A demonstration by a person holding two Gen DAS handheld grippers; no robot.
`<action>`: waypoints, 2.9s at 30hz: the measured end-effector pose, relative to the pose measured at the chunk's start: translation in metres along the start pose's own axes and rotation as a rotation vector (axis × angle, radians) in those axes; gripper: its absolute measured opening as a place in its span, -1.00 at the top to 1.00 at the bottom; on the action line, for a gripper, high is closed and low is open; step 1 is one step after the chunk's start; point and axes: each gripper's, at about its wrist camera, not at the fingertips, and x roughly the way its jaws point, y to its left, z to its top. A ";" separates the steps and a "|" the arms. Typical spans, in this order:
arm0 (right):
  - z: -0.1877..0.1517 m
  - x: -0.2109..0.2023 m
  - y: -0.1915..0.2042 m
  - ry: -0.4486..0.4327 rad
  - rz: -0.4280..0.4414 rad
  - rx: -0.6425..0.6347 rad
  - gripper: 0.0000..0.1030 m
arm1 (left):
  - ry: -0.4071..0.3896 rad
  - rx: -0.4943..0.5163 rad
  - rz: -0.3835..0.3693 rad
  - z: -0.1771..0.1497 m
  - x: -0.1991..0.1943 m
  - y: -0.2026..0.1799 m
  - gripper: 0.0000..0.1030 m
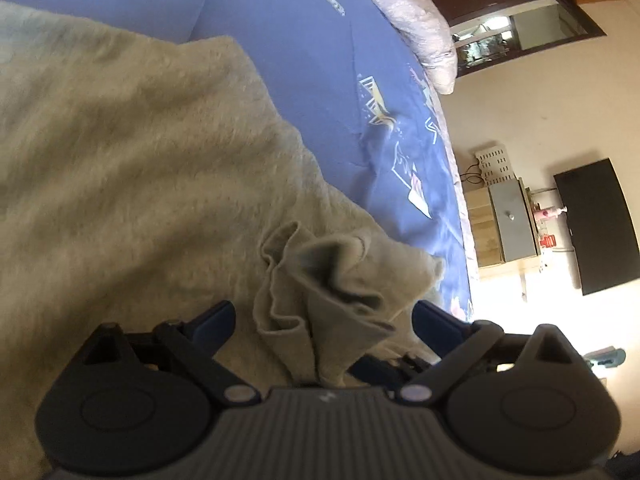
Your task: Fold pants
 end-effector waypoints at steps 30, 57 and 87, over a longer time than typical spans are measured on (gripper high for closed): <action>-0.070 -0.102 -0.115 -0.210 -0.161 0.629 -0.02 | -0.117 0.216 0.300 -0.017 -0.021 -0.003 0.52; -0.076 -0.101 -0.099 -0.174 -0.154 0.689 0.72 | -0.135 0.333 0.277 -0.018 -0.001 -0.014 0.47; -0.008 -0.044 0.060 -0.168 -0.077 -0.135 -0.40 | -0.184 0.280 0.093 0.027 -0.079 -0.039 0.81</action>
